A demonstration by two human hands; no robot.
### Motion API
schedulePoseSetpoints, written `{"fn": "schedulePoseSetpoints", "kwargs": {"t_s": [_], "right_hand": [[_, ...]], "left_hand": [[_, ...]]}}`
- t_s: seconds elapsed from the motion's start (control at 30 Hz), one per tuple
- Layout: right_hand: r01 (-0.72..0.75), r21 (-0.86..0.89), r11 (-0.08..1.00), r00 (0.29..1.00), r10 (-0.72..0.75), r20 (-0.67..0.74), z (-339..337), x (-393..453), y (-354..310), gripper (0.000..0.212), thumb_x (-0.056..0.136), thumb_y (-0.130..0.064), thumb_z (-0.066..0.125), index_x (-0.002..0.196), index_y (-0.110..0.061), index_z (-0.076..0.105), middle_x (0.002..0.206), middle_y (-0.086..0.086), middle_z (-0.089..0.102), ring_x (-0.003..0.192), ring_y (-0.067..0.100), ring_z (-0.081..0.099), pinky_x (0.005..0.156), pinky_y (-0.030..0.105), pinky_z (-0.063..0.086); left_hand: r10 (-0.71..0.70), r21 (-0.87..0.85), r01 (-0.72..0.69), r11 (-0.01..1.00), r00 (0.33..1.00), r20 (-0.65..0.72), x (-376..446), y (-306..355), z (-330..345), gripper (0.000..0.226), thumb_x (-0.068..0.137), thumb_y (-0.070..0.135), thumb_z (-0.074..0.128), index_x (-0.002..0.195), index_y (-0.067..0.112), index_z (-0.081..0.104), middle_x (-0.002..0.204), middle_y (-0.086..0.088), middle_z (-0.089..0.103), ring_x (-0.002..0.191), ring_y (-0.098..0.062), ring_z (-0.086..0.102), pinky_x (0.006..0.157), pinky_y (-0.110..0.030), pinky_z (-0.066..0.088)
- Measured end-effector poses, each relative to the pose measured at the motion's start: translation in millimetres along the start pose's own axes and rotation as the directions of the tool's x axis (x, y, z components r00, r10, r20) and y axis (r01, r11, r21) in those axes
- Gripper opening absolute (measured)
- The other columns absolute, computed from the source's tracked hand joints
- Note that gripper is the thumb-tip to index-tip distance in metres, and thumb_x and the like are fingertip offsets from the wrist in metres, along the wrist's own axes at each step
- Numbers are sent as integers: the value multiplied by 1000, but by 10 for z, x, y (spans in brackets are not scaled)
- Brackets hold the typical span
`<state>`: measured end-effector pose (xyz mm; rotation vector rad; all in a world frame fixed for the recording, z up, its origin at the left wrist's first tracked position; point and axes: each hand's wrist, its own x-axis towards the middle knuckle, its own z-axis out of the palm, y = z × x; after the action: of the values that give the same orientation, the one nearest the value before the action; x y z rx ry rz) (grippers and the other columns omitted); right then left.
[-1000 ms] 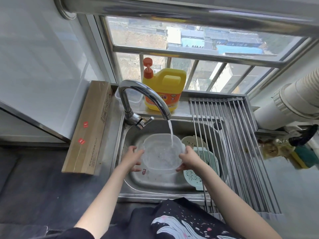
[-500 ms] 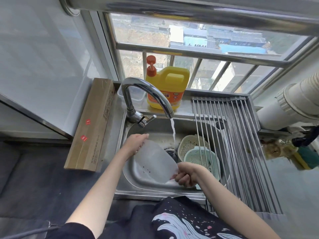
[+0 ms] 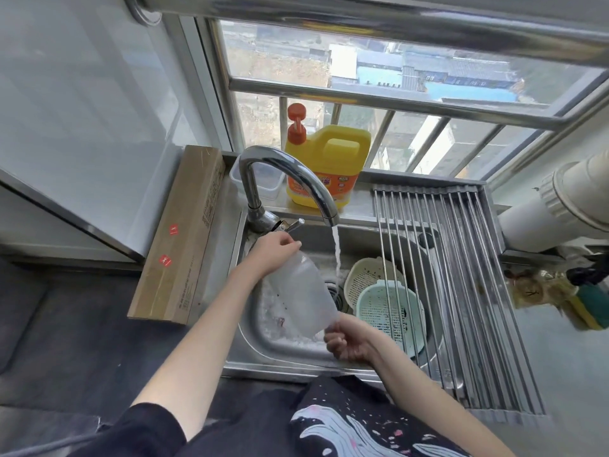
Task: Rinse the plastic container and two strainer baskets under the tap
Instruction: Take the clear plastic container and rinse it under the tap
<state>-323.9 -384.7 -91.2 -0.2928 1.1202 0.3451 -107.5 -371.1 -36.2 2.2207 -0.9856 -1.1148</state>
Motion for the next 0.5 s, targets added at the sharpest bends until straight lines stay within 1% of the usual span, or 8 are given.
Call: {"fn": "schedulePoseSetpoints", "kwargs": {"t_s": [0.03,0.07,0.13,0.23,0.27,0.33,0.43,0.5], "right_hand": [[139,13,990,983,-137,-118,-37,-45,-36,32,97,-13,35,66,-10,46,46,1,34,31,9,37,28,15,35],[272,-43,961,936,-275,-219,-75,-97,-83,24,99,-12,35,80,-7,48,54,6,40,37,12,45,34,18,44],[445,-225,867,797,-498,-342,-141,-189,-191,13,100,-9,34,100,-4,45,69,16,50,49,21,58,44,28,56],[563,-430,706,566,-709,-422,-209,-278,-340,4,99,-10,41,96,-7,42,87,21,52,60,27,64,51,33,60],[572,-474,669,521,-743,-421,-220,-307,-378,9,99,-10,43,90,-9,40,88,20,50,61,27,64,52,33,60],[533,-572,623,523,-774,-356,-246,-383,-446,12,98,-10,44,87,-9,40,85,17,50,61,26,64,50,33,58],[357,-764,538,598,-760,-255,-344,-500,-526,13,98,-12,44,102,0,47,96,16,58,69,31,70,49,34,58],[372,-742,558,567,-769,-295,-388,-523,-559,15,98,-10,43,108,-1,48,97,18,59,66,30,70,52,38,60]], "left_hand": [[2,-46,-3,999,1000,-10,-13,-28,6,22,90,37,56,80,19,63,77,4,58,78,-19,54,69,-27,40],[3,-72,-3,997,1000,-13,-29,-68,16,24,89,38,57,74,20,60,71,4,56,73,-20,54,66,-27,40],[-8,-64,8,998,1000,-8,-77,-158,45,24,87,38,59,71,20,57,68,4,57,68,-20,55,61,-28,40],[-60,-49,59,997,998,-12,-108,-313,119,22,85,33,61,70,18,53,70,-2,63,73,-26,65,61,-32,48],[-91,-59,90,994,996,-8,-117,-350,139,22,85,31,60,71,16,53,72,-7,66,73,-28,67,61,-35,51],[-164,-70,165,984,986,20,-121,-411,167,20,86,29,57,75,13,52,78,-13,68,67,-28,67,56,-35,51],[-230,-55,236,970,968,101,-142,-463,191,16,88,26,55,80,14,49,83,-7,64,58,-22,63,48,-24,41],[-249,-37,255,966,961,122,-146,-485,199,15,89,27,54,82,15,50,85,-5,64,56,-19,62,48,-22,40]]}}
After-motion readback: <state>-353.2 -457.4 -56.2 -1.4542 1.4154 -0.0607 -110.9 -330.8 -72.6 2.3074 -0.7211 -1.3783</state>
